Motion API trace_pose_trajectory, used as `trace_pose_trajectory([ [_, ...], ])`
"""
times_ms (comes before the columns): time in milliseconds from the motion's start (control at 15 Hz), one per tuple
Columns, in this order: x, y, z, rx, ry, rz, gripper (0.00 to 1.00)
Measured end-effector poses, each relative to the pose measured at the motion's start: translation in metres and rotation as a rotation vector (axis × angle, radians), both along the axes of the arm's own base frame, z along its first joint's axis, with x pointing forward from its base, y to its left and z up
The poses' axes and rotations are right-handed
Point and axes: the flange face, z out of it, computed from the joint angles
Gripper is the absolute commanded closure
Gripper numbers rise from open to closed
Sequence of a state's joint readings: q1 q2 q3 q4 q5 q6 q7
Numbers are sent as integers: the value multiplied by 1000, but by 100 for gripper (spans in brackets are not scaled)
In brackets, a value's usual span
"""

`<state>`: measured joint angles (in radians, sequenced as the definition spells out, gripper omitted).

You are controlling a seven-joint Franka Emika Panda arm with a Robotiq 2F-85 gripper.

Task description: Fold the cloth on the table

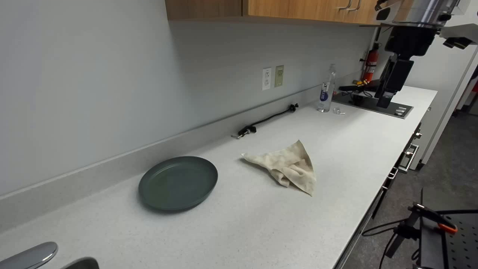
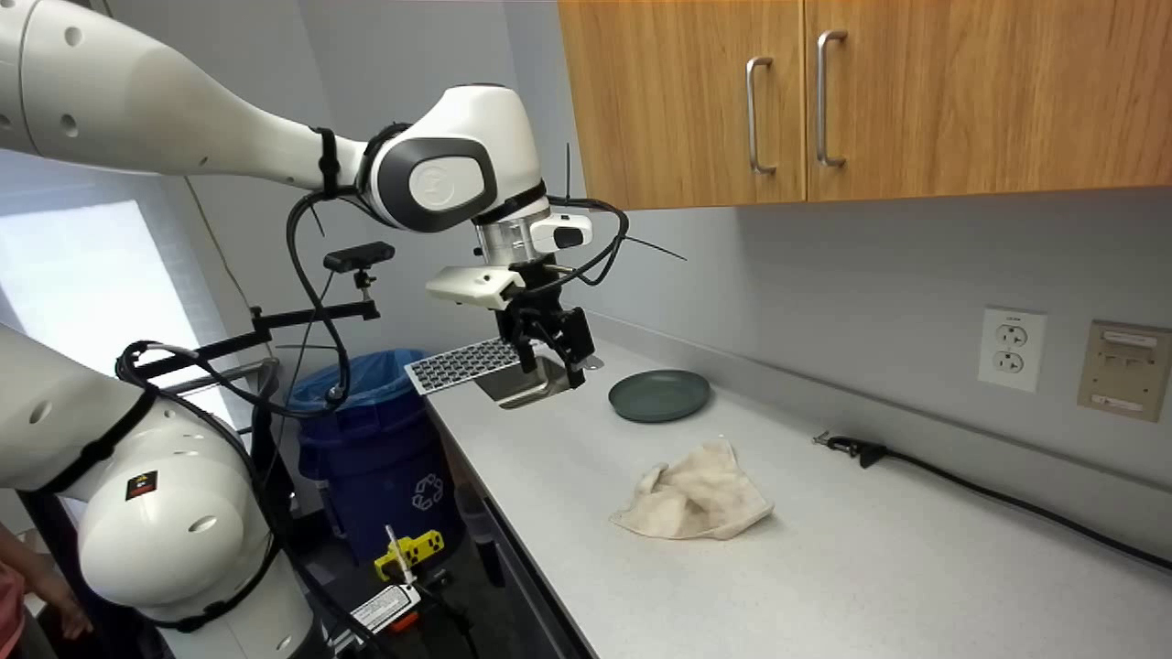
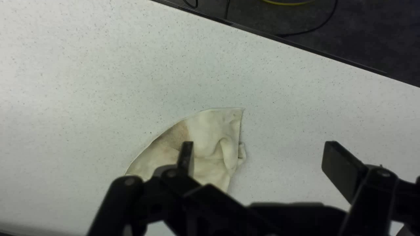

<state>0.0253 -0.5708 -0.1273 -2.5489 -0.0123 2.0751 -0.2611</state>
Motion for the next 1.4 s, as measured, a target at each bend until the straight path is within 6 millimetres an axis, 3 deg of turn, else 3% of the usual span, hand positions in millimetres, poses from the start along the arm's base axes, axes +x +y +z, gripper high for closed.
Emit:
trace_pose_trajectory([
  [733, 8, 15, -11, -10, 15, 34, 0],
  [1067, 31, 8, -38, -12, -14, 18, 0],
  [1400, 54, -7, -78, -12, -37, -29, 0],
])
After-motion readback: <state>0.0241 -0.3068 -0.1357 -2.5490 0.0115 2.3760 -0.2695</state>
